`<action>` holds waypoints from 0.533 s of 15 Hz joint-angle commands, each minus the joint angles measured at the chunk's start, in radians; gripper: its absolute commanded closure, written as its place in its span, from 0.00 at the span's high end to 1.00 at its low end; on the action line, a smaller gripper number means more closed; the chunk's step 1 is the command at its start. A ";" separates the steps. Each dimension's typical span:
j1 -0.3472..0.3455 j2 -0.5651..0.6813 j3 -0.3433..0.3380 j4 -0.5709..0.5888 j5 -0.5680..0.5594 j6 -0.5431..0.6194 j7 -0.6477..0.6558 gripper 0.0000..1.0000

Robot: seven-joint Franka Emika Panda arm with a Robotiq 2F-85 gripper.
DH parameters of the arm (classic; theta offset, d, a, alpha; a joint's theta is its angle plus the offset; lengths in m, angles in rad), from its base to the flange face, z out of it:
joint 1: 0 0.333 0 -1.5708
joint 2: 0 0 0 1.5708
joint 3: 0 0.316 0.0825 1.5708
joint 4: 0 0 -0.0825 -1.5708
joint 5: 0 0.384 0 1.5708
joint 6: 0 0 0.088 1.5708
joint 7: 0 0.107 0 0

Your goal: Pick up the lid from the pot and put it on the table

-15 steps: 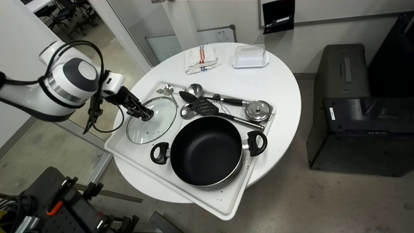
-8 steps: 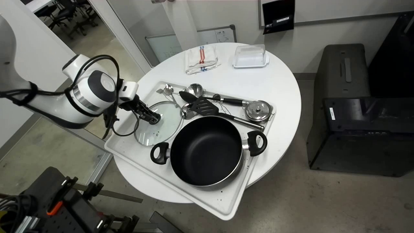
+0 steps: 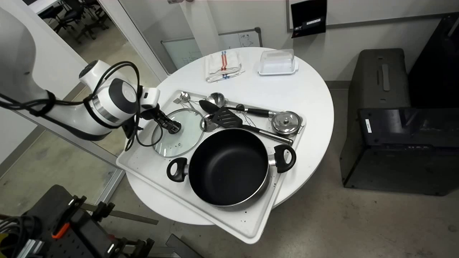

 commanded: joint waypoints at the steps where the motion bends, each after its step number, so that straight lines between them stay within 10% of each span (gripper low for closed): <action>1: -0.035 -0.015 0.036 -0.011 -0.015 -0.004 -0.055 0.83; 8: -0.041 -0.211 0.058 -0.211 -0.022 -0.025 -0.074 1.00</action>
